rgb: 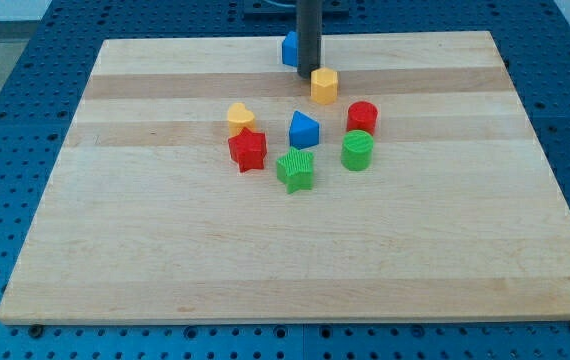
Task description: Push the yellow hexagon to the top left of the red circle
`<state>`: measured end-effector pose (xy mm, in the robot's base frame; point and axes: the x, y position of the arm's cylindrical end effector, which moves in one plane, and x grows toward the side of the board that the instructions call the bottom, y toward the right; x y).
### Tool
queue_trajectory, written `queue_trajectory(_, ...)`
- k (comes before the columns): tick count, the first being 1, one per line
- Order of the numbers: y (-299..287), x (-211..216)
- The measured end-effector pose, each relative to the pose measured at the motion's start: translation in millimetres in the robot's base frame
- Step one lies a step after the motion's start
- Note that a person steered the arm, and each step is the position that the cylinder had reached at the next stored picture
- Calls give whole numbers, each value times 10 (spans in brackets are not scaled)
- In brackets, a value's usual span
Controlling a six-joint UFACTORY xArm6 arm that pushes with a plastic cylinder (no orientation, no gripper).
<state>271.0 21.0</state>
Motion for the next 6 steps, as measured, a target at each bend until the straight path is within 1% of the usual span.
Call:
queue_trajectory(1,179,-22)
queue_trajectory(2,202,-16)
queue_trajectory(6,202,310)
